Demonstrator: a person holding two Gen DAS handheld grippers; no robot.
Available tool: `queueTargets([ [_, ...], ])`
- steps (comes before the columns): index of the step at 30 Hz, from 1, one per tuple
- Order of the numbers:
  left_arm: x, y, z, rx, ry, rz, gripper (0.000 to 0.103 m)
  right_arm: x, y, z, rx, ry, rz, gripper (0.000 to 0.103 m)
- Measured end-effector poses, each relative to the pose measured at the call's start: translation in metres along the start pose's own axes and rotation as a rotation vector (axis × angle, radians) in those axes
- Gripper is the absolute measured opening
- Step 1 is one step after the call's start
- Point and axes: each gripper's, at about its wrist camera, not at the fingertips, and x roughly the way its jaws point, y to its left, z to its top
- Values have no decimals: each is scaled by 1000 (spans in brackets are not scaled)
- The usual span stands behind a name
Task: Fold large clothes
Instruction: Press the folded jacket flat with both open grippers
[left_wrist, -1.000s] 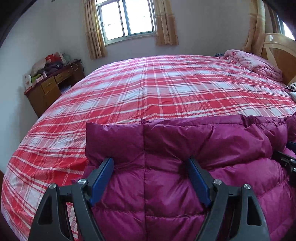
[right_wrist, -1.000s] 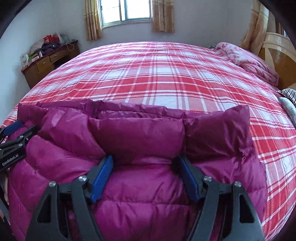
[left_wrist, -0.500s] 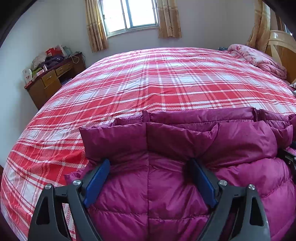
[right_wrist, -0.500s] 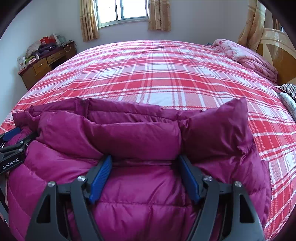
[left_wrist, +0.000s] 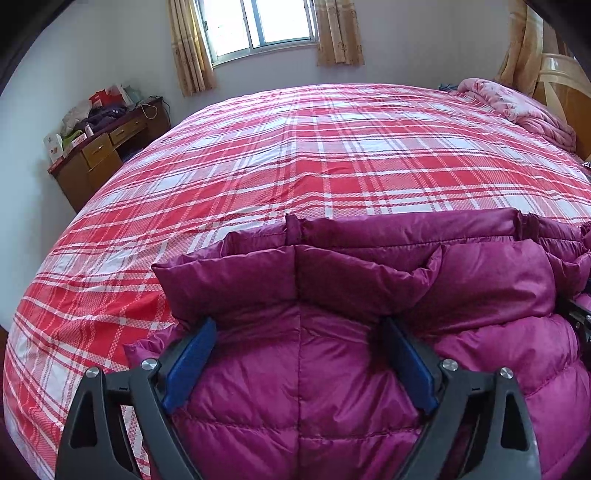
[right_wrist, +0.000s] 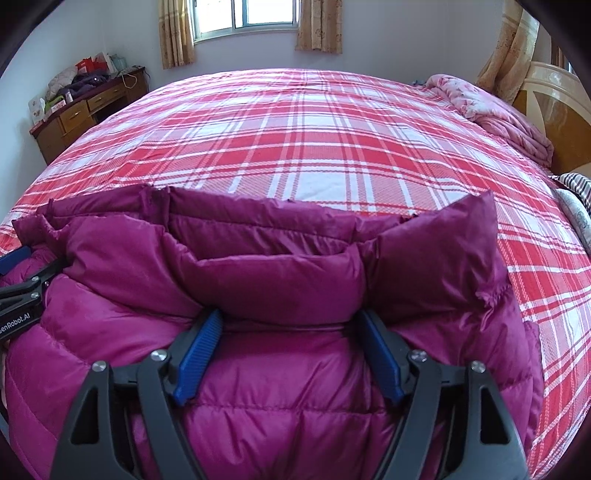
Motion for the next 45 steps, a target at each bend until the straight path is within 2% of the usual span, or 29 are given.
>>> queueTargets([
  [5,2,0,0,-1,4,1,93,-1,1,0,-2,0,-9,77],
  [9,3,0,-1,-2,3,1,93,-16,5,-2,0,-11,-22,77],
  [14,2,-1,-1,-5,0,4,93,-57,25,-14,31,-100,51,78],
  [17,2,0,-1,-8,-1,2,93,-62,48,-25,2,-108,92,79],
  [26,-1,2,-2,-18,-3,-1,93,-30,66,-32,-79,-51,13,83],
  [45,0,1,-2,-11,-2,6,93,-32,75,-35,-103,-28,-62,87],
])
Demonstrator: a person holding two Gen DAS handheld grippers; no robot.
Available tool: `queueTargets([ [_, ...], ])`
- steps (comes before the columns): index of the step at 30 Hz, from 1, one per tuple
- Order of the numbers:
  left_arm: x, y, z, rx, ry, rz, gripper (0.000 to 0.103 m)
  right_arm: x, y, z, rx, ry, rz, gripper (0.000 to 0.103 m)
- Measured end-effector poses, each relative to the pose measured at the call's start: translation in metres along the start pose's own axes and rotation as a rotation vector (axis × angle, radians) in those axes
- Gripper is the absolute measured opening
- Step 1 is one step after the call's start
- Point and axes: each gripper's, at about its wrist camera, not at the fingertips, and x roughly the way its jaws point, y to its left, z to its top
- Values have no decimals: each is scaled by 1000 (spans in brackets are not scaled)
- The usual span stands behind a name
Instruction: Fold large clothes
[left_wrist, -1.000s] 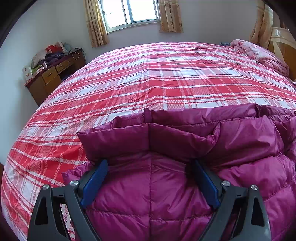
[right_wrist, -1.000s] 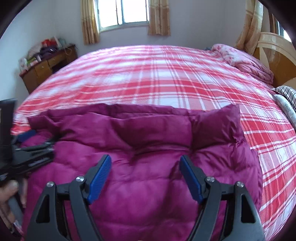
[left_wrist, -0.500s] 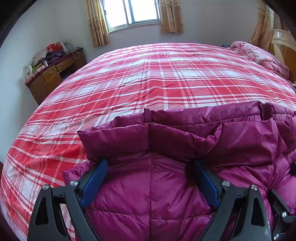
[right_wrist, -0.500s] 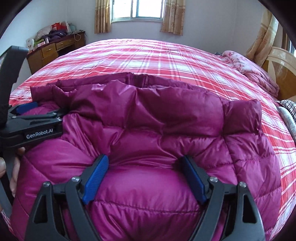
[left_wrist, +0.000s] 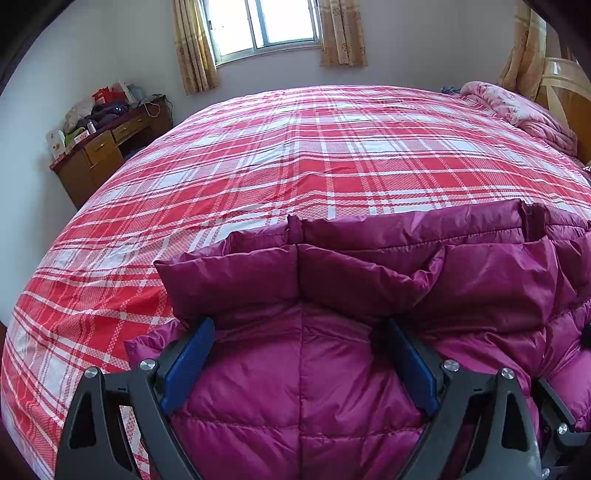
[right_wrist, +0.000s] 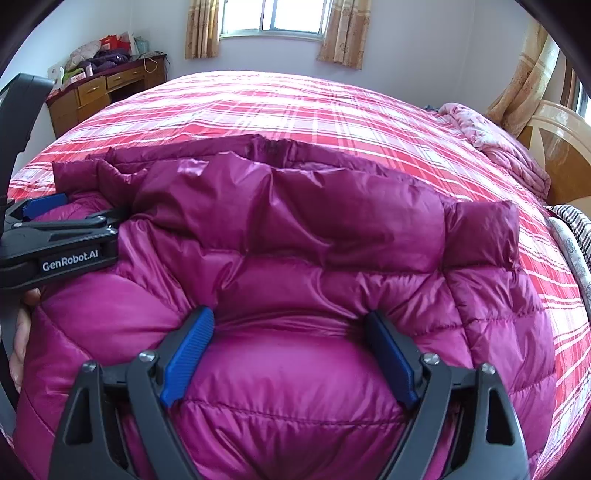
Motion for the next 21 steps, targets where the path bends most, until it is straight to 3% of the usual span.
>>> queueTargets([
  [6,-3,4,1,-5,22,-12,93,0,3,0,-4,1,-19,87],
  [10,-43,22,-9,-12,-22,-24,93,-8,0,-1,4,-9,-1,88],
  [15,-105,64,-47,-45,-104,-84,93,-43,-2,-16,27,-75,11,89],
  [21,-126,94,-106,-119,-61,-148,93,-83,7,-59,56,-124,24,92],
])
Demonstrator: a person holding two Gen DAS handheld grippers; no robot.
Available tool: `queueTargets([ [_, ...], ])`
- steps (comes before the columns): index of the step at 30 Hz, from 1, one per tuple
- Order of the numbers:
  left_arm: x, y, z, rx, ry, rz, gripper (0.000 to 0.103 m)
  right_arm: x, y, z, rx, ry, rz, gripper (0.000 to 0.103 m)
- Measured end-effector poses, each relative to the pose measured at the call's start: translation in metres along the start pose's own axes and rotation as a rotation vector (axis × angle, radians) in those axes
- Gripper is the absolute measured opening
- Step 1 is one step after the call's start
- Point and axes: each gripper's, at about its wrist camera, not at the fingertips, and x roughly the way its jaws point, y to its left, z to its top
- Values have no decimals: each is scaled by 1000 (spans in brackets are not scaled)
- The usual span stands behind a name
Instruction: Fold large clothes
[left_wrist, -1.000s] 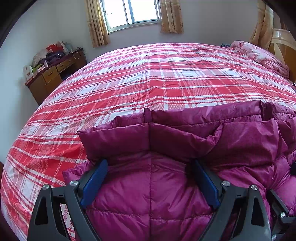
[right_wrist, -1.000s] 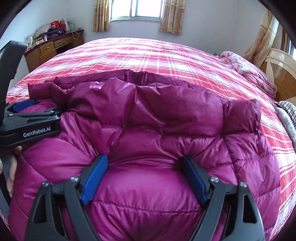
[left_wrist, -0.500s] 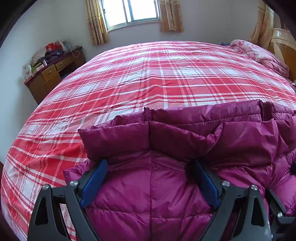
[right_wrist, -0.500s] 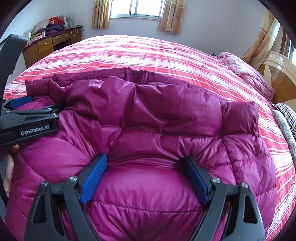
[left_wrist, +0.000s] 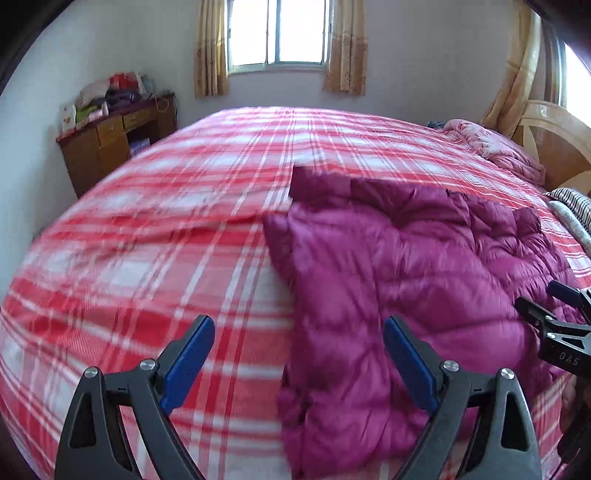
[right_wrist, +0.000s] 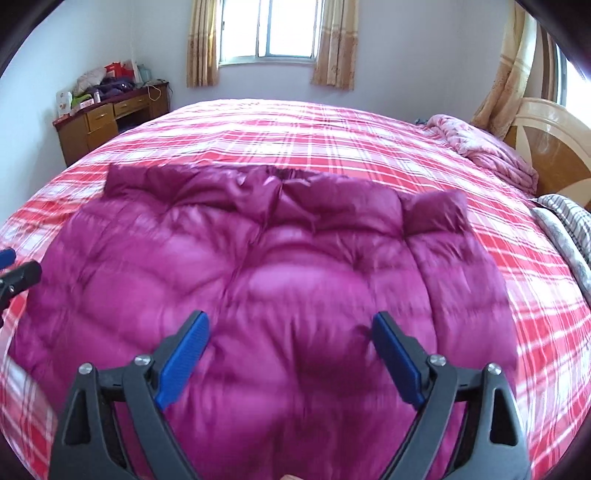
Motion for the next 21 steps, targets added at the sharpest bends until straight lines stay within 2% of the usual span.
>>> queueTargets([
  [4,-2,9,-25,-101,32,-86,93,-19,-7,-20,53,-14,19,92],
  [8,5,9,-34,-173,49,-149,93,-25,-7,-27,83,-21,42,92],
  [10,4,10,-39,-193,47,-162,93,-28,-9,-25,111,-46,69,92],
  [13,7,8,-47,-190,52,-162,92,-17,-5,-26,79,-1,51,92],
  [15,7,4,-48,-168,29,-151,83,-3,4,-35,29,44,25,97],
  [17,8,1,-49,-160,20,-193,53,7,19,-40,-61,45,-48,98],
  [18,9,1,-49,-162,23,-211,47,8,20,-41,-59,46,-54,99],
  [20,9,-1,-48,-158,21,-254,26,11,18,-40,-46,60,-45,100],
  [21,7,-2,-48,-150,15,-261,23,12,16,-40,-44,62,-40,101],
])
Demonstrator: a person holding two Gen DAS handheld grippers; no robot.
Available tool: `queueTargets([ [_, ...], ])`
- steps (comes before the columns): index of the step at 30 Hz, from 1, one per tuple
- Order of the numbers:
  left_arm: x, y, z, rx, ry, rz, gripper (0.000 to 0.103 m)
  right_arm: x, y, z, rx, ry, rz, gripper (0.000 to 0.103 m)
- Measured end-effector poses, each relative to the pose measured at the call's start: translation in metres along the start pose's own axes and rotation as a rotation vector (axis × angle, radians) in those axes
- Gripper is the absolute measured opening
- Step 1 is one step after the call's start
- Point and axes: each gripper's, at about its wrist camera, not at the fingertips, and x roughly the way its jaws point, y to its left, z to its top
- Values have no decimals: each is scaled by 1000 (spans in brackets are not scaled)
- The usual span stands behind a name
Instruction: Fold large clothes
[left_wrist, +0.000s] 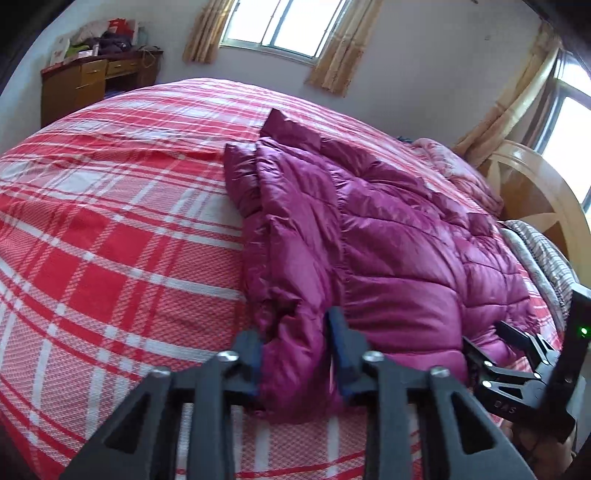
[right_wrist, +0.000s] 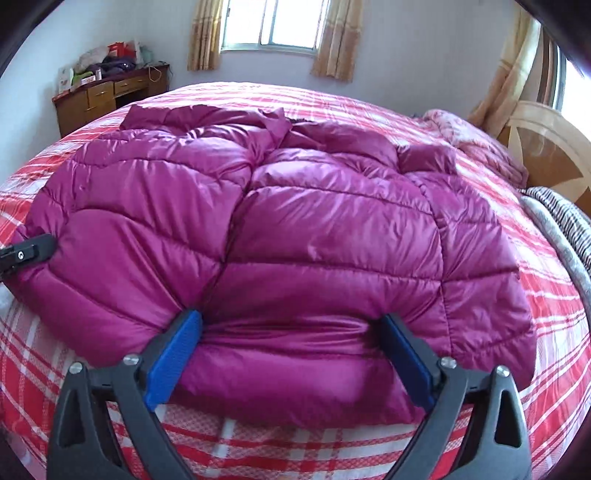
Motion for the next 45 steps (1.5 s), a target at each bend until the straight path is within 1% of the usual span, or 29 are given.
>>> queueTargets([
  [1,-3,-1,0,8,-5,-6,16,1,-2,-1,1,-3,5,101],
  [2,-7,-4,1,13,-14,-15,11,1,-2,-2,-1,-8,7,102],
  [4,-22,-11,8,27,-47,-40,10,0,-2,-2,-4,-9,12,102],
  [5,-32,-18,12,53,-73,-51,9,-2,-3,0,-8,1,25,102],
  [7,-52,-31,21,107,-118,-71,9,-10,-13,6,-11,21,74,98],
  [8,-62,-40,26,132,-142,-97,9,-19,-19,9,-8,13,100,91],
  [9,-69,-47,29,151,-156,-110,8,-28,-24,12,-6,-7,108,87],
  [10,-76,-58,33,177,-169,-127,8,-38,-30,14,0,-37,106,87],
  [11,-81,-69,37,203,-178,-150,8,-52,-40,16,14,-83,100,87],
  [13,-85,-88,42,252,-191,-176,8,-65,-59,18,45,-114,76,88],
  [17,-82,-130,53,350,-206,-225,8,-51,-101,13,78,-55,-39,89],
  [18,-80,-143,56,378,-208,-249,8,-45,-113,11,94,-35,-64,89],
  [19,-78,-153,58,401,-210,-264,8,-38,-126,8,117,-11,-71,88],
  [20,-74,-167,60,431,-212,-275,8,-31,-138,5,142,14,-70,85],
  [21,-69,-176,61,452,-211,-283,8,-28,-146,1,161,32,-65,78],
  [23,-54,-202,60,497,-182,-320,8,-18,-160,-7,193,74,-21,70],
  [24,-50,-209,60,507,-173,-328,8,-16,-165,-9,214,85,10,68],
  [26,-31,-229,57,525,-129,-353,8,-12,-176,-15,253,93,70,67],
  [29,-4,-251,52,528,-59,-376,8,-10,-186,-23,292,107,132,67],
  [30,-1,-256,48,531,-44,-378,8,-10,-187,-26,300,109,147,67],
  [32,14,-267,42,547,-9,-373,8,-12,-191,-29,299,100,161,64],
  [37,45,-284,24,570,71,-359,8,-18,-200,-38,334,80,199,62],
  [41,61,-295,12,590,102,-355,9,-15,-199,-36,338,74,213,61],
  [45,70,-304,5,627,97,-326,12,-16,-192,-37,319,72,193,62],
])
